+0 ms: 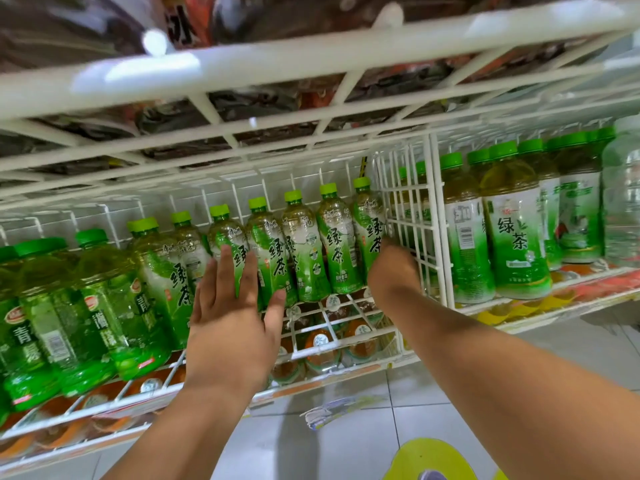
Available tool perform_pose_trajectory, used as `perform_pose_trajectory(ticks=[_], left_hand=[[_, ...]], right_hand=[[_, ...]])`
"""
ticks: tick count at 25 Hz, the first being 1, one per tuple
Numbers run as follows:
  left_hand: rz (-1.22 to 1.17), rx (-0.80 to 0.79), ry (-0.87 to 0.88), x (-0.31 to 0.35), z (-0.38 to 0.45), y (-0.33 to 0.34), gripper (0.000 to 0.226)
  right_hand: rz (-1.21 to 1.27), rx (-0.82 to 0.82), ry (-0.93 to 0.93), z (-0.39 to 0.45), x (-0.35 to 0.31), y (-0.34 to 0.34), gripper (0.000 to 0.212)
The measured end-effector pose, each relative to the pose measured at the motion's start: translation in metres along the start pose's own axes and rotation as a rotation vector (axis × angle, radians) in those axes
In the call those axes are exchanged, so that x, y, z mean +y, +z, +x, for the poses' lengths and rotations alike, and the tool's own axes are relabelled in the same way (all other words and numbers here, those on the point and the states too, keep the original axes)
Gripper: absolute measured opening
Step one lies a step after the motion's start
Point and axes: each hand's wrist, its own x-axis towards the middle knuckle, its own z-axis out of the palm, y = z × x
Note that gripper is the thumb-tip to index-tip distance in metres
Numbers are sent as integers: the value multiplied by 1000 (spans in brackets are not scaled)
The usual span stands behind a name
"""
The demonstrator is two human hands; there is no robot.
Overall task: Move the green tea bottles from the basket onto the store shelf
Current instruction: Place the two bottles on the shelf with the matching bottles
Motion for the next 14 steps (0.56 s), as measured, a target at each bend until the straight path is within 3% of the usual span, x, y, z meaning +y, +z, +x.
perform_pose_trajectory(ticks=[2,6,14], left_hand=[[5,-1,7,-1,-1,2,74],[4,15,25,-7,0,0,73],[102,-40,90,-12,-4,-8,74]], right_hand=[[3,-31,-1,-1,2,0,33],[-43,-119,-79,-14,3,-6,81],[-288,-175,-468,-46,17,-38,72]])
